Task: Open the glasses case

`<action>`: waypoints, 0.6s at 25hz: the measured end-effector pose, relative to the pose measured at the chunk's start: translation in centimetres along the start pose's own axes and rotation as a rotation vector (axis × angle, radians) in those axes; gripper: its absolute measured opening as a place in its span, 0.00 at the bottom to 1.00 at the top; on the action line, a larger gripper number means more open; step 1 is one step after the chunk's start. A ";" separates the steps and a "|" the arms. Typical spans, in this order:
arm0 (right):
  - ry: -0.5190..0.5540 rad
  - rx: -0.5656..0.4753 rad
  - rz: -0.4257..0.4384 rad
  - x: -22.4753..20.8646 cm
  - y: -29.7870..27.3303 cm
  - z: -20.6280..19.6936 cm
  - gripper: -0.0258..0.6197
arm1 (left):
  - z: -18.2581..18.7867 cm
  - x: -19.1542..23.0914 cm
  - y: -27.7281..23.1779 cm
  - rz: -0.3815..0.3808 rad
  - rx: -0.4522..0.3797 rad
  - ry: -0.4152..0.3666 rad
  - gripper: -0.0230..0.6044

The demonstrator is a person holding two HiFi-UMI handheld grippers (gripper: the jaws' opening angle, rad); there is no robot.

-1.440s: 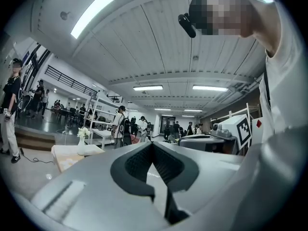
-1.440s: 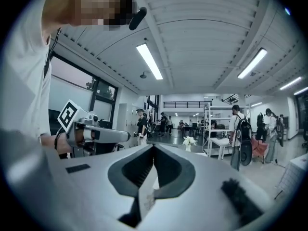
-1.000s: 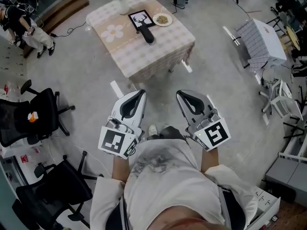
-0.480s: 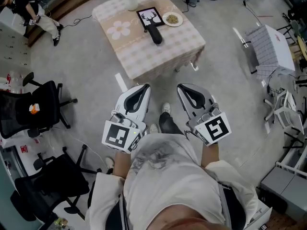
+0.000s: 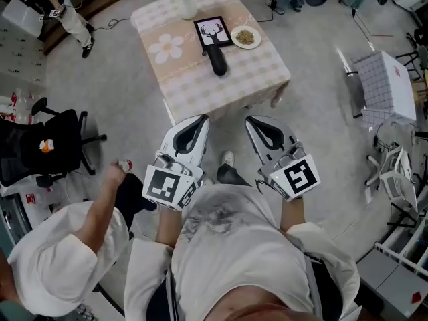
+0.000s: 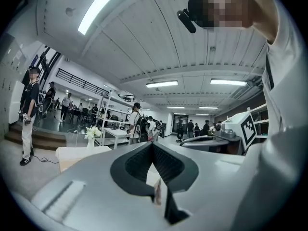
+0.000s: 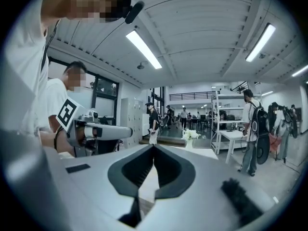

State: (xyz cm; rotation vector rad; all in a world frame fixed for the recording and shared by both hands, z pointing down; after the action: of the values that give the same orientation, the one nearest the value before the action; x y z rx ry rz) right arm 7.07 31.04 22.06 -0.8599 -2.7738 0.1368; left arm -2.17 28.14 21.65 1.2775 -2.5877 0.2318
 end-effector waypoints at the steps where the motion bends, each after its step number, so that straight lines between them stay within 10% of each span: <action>1: -0.002 0.000 0.009 -0.7 -0.2 -0.2 0.07 | 0.1 0.1 -0.7 0.008 -0.002 0.000 0.04; 15: -0.006 -0.019 0.064 -8.5 -1.9 -1.7 0.07 | 0.4 0.8 -8.1 0.057 0.008 -0.005 0.04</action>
State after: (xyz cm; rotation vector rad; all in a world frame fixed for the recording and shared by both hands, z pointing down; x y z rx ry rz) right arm 13.26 24.70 22.40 -0.9549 -2.7587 0.1240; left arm 3.69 22.53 21.77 1.2097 -2.6320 0.2503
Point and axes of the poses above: the fingertips, and each gripper's own axes: y backward along the fingers, x to its left, z out of its top, the point moved 1 cm from there along y, backward along the fingers, and after that the axes turned 9 degrees about y, right-handed, at the moved point
